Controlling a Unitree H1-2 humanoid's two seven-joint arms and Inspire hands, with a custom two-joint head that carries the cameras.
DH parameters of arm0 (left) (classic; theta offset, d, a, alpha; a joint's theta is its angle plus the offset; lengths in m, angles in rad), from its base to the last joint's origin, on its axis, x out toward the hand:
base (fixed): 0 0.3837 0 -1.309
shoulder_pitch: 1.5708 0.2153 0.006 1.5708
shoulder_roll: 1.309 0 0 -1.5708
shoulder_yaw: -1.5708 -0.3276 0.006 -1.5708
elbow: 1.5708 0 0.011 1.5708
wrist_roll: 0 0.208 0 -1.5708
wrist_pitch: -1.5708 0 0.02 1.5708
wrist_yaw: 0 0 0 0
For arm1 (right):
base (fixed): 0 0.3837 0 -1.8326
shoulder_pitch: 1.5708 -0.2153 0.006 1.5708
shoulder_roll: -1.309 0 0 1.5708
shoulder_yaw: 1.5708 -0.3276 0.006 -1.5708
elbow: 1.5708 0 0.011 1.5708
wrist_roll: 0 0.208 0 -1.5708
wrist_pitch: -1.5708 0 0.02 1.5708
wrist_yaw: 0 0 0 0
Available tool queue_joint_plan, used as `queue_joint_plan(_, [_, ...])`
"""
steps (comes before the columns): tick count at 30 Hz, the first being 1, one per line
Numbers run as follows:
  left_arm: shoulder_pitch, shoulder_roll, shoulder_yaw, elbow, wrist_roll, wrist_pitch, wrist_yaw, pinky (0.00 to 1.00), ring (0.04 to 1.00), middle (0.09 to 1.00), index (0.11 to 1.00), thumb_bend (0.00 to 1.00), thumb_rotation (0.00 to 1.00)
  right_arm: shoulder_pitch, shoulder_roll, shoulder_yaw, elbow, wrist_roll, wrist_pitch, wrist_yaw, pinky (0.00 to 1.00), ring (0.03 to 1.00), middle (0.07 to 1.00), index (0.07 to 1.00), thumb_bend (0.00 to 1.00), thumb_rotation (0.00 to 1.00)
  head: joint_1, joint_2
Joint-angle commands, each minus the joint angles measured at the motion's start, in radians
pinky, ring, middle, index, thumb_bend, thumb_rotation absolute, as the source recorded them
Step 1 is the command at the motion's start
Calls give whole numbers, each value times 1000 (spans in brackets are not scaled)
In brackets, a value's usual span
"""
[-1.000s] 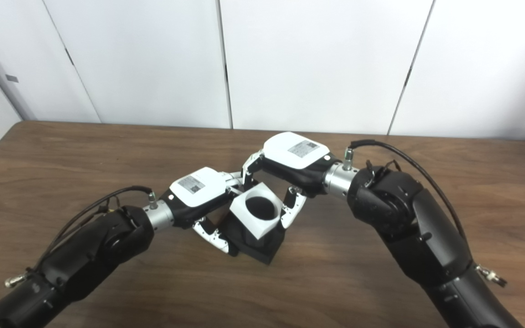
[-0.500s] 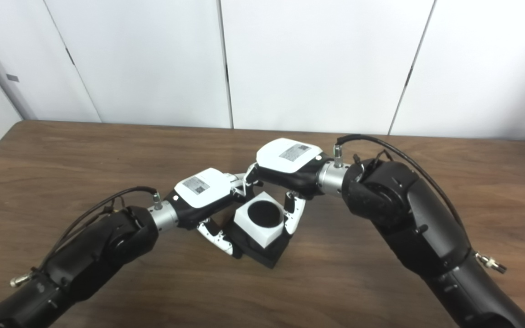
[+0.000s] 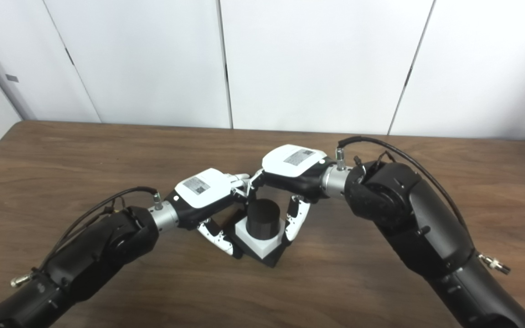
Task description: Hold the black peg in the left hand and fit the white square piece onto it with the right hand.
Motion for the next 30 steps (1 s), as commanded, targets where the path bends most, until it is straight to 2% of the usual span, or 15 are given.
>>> queue_joint_plan(1, [44,2,-57,33,70,-8,-90,848,945,947,495,519,83,-29,-13,-13,-26,-4,10,-9,841,813,799,692,873,247,1,1])
queue_joint_plan(9, [45,7,-57,23,74,-3,-96,856,945,951,495,519,84,-22,-19,-50,-26,10,-5,-51,805,798,801,706,862,222,-1,-2])
queue_joint_plan(14, [48,9,-55,27,76,-4,-88,858,951,952,495,519,83,-7,-30,-112,-33,28,2,-94,752,784,793,691,849,177,-8,-2])
queue_joint_plan(18, [49,10,-55,25,78,1,-93,859,952,949,495,519,83,20,-39,-186,-59,39,54,-125,739,788,794,696,802,155,-8,-3])
queue_joint_plan(21, [48,11,-56,34,77,-9,-84,853,944,945,495,519,83,57,-45,-240,-45,61,57,-177,659,770,786,698,785,118,-9,-5])
queue_joint_plan(27, [48,14,-51,36,72,-11,-81,848,942,939,495,519,83,143,-43,-329,-19,99,75,-285,634,760,776,710,768,70,-13,-6])
queue_joint_plan(30, [48,16,-47,36,66,-12,-82,850,941,940,495,519,82,203,-19,-380,-16,125,70,-379,608,739,760,694,738,49,-12,-7])
